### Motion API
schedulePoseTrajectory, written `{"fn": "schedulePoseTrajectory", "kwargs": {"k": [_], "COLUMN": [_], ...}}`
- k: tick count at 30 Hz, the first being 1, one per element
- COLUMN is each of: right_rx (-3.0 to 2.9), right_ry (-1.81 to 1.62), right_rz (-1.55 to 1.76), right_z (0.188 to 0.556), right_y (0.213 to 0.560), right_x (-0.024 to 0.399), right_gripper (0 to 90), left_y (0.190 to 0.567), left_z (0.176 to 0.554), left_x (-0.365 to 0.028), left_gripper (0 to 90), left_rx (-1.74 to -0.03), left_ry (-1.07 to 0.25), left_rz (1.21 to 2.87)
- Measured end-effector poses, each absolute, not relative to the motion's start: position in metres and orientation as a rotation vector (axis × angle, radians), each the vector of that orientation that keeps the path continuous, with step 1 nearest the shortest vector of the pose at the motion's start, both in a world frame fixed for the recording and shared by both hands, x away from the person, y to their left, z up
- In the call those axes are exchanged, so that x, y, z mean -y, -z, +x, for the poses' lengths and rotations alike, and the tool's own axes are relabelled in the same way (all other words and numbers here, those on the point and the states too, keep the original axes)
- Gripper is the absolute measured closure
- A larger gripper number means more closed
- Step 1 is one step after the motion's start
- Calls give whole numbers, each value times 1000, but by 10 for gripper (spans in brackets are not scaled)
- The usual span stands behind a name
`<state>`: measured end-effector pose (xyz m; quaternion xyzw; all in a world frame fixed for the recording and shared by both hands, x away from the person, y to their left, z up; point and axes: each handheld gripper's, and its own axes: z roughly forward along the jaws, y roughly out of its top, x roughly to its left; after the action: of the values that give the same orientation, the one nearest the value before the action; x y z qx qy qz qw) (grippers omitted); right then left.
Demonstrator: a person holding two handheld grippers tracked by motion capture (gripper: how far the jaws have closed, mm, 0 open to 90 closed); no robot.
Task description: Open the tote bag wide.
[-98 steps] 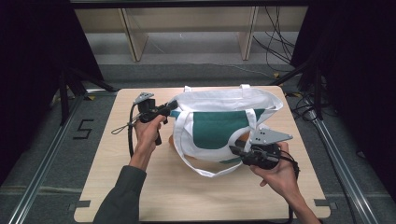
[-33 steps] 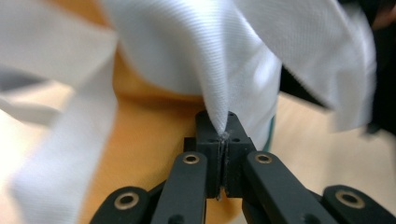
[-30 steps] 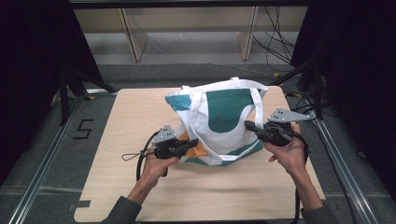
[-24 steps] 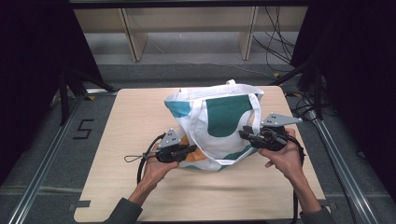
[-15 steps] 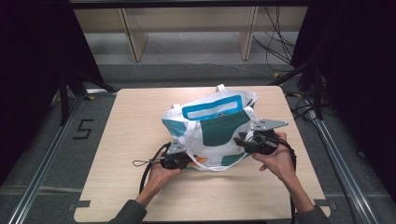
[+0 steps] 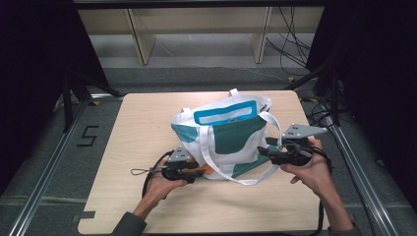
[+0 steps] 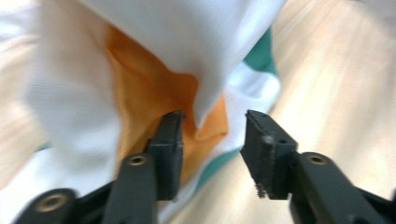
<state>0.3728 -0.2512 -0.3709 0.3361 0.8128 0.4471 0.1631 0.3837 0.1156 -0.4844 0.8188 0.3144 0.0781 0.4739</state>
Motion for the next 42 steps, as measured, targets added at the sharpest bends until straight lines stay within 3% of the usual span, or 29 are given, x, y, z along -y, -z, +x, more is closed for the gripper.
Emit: {"fn": "schedulePoseTrajectory", "kwargs": {"k": [3, 6, 11, 19, 20, 22, 25, 27, 37, 42], "right_rx": [-2300, -2309, -2281, -2229, -2217, -2161, -2083, -2078, -2115, -2188], "right_ry": [-1277, -1291, -1283, -1286, -1295, -1317, -1370, -1312, -1215, -1223], "right_rz": [945, 951, 937, 1040, 1057, 1007, 959, 958, 942, 947], "right_z": [369, 364, 357, 360, 361, 368, 386, 401, 465, 455], "right_y": [361, 354, 342, 338, 338, 334, 330, 328, 330, 351], "right_x": [264, 274, 285, 297, 297, 297, 286, 279, 248, 245], "right_gripper": [476, 455, 407, 379, 391, 501, 741, 813, 847, 884], "left_y": [460, 428, 384, 357, 355, 354, 357, 362, 391, 405], "left_z": [368, 355, 365, 406, 412, 421, 431, 438, 434, 425], "left_x": [-138, -163, -180, -172, -168, -164, -155, -151, -142, -136], "left_gripper": [421, 420, 480, 613, 619, 667, 751, 758, 849, 854], "left_rx": [-780, -783, -803, -903, -910, -920, -939, -935, -884, -835], "left_ry": [-190, -246, -362, -446, -451, -475, -486, -489, -429, -408], "left_rz": [1997, 1930, 1783, 1617, 1610, 1604, 1615, 1647, 1725, 1785]}}
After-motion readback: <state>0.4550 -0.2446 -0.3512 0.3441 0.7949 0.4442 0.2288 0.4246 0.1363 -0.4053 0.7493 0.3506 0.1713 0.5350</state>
